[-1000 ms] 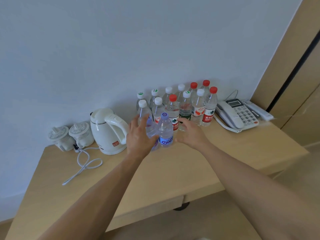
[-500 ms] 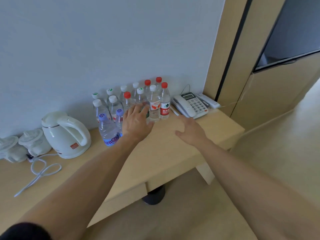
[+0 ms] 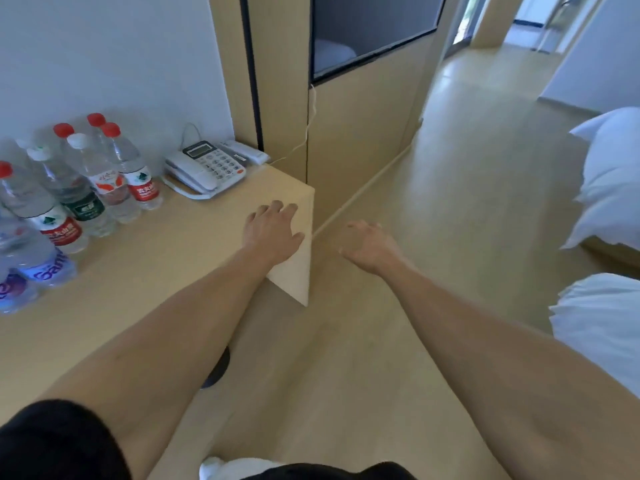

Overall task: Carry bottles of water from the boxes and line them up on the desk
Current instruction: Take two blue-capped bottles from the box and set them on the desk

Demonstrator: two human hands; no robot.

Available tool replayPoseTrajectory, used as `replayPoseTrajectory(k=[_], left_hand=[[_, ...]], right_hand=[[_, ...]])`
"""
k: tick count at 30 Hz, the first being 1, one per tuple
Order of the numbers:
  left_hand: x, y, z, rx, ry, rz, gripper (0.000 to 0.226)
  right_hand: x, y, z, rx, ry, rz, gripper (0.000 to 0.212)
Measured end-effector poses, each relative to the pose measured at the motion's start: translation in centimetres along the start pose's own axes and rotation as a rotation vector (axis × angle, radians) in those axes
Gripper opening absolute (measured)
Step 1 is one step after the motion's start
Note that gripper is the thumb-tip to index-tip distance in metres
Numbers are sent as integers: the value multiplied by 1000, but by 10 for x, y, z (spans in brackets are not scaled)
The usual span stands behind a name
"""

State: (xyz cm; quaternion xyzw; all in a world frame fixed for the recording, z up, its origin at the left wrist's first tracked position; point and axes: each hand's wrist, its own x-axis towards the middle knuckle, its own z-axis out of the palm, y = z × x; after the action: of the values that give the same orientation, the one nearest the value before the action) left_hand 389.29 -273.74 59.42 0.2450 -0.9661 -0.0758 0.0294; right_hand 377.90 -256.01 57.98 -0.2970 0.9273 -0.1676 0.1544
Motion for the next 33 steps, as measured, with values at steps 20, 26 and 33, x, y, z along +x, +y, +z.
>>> replayPoseTrajectory(k=[20,26,33], left_hand=[[149,300,111,141,-360,592,68],[241,337,122,167,-413,646,70],[333,376,131,166,-475,664,65]], right_hand=[[-28,263,-65,98,65,649,61],[52,295,-98,114,48,729,65],[123,335,-133,104,49,792,61]])
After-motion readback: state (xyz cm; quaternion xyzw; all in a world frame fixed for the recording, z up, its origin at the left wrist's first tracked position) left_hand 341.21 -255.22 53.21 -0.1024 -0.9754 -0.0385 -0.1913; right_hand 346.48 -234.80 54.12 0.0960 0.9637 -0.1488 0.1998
